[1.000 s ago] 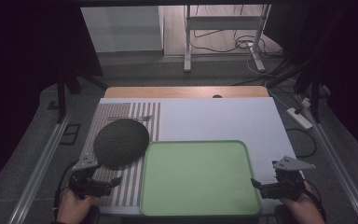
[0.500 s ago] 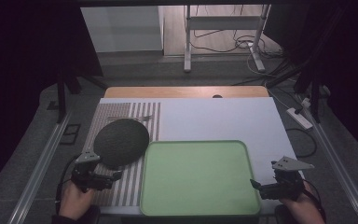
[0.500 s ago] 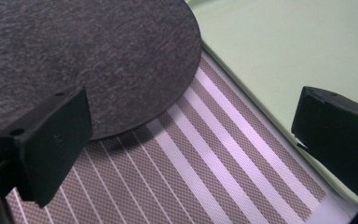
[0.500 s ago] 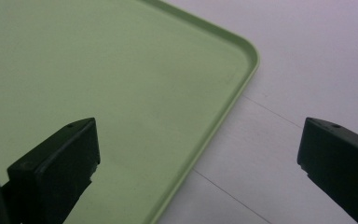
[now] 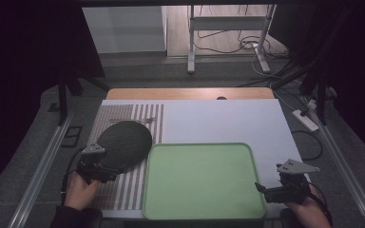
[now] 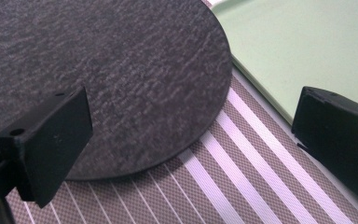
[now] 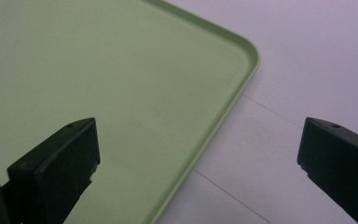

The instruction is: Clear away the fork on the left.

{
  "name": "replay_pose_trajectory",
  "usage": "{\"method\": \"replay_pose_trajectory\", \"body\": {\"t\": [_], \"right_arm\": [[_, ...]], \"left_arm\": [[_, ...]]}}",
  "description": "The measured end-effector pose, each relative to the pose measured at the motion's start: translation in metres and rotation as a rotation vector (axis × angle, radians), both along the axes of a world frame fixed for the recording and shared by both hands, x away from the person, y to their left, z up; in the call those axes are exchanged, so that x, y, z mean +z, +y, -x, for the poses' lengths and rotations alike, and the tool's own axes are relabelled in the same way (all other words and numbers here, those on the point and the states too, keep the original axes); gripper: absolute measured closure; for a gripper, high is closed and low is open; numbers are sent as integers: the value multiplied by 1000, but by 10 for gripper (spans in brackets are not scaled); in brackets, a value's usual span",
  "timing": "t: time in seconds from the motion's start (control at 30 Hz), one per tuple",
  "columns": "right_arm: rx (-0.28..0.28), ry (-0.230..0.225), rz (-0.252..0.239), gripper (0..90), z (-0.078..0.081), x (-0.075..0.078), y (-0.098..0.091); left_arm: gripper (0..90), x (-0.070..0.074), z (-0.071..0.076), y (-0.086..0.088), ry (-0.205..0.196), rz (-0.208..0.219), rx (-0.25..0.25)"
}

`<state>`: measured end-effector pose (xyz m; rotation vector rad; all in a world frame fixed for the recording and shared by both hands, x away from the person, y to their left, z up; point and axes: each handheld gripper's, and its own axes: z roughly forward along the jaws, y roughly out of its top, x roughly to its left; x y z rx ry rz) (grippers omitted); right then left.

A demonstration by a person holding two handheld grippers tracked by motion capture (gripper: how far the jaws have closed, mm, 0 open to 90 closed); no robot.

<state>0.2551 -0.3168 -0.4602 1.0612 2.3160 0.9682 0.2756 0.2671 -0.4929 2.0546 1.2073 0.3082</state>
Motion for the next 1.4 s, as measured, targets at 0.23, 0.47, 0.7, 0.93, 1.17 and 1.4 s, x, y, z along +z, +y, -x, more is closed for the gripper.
{"method": "replay_pose_trajectory", "body": {"t": [0.23, 0.47, 0.7, 0.93, 1.17, 1.4], "right_arm": [[-1, 2, 2, 0, 0, 0, 0], [-1, 1, 1, 0, 0, 0, 0], [-2, 3, -2, 0, 0, 0, 0], [-2, 4, -4, 0, 0, 0, 0], [-2, 4, -5, 0, -1, 0, 0], [-3, 4, -5, 0, -1, 0, 0]], "left_arm": [[0, -3, -15, 5, 19, 25, -2], [0, -3, -30, 3, 30, 8, -4], [0, -5, -44, 0, 49, 20, -13], [0, -7, -59, 1, 60, 10, -6], [0, -9, -76, 4, 77, 12, 0], [0, -8, -93, 7, 78, 11, 24]]}}
